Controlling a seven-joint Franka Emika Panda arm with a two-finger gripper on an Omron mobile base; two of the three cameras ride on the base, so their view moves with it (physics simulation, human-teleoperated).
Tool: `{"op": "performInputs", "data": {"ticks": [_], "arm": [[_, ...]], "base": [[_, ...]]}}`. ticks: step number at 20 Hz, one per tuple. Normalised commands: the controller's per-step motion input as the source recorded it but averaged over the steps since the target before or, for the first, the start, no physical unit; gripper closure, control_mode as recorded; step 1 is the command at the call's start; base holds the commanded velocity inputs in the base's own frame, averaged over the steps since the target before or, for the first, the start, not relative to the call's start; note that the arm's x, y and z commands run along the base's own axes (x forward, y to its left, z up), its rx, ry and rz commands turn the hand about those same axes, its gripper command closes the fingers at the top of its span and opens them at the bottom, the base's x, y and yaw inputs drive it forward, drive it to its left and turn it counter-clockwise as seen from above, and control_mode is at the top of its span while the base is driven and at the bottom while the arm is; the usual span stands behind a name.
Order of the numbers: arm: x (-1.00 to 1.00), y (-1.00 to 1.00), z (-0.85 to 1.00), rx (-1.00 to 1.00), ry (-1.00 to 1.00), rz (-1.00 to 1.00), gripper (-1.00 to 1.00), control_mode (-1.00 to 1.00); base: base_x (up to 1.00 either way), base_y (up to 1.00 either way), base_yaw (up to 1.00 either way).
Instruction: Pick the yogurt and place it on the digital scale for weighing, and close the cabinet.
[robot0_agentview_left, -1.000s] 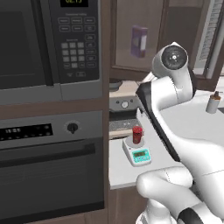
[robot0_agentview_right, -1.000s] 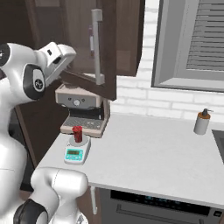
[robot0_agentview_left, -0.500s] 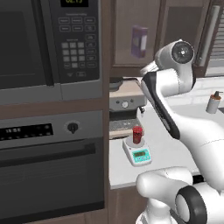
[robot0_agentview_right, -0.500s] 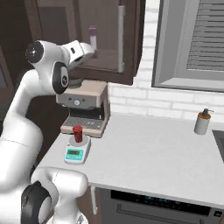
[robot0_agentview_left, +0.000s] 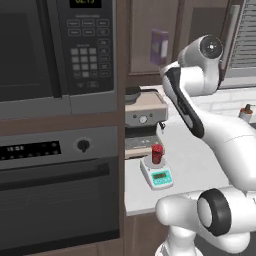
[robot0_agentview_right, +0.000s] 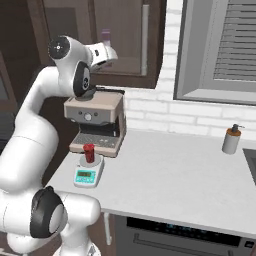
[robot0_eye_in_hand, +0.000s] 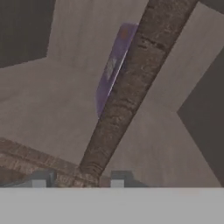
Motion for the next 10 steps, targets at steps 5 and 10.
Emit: {"op": "performInputs", "data": {"ticks": [5, 10], "arm": [[0.18, -0.42, -0.19, 0.15, -0.03, 0.0, -1.0, -1.0], [-0.96, -0.87, -0.14, 0.25, -0.27, 0.0, -1.0, -1.0]], "base": [[0.0, 0.0, 0.0], [0.0, 0.0, 0.0]]}}
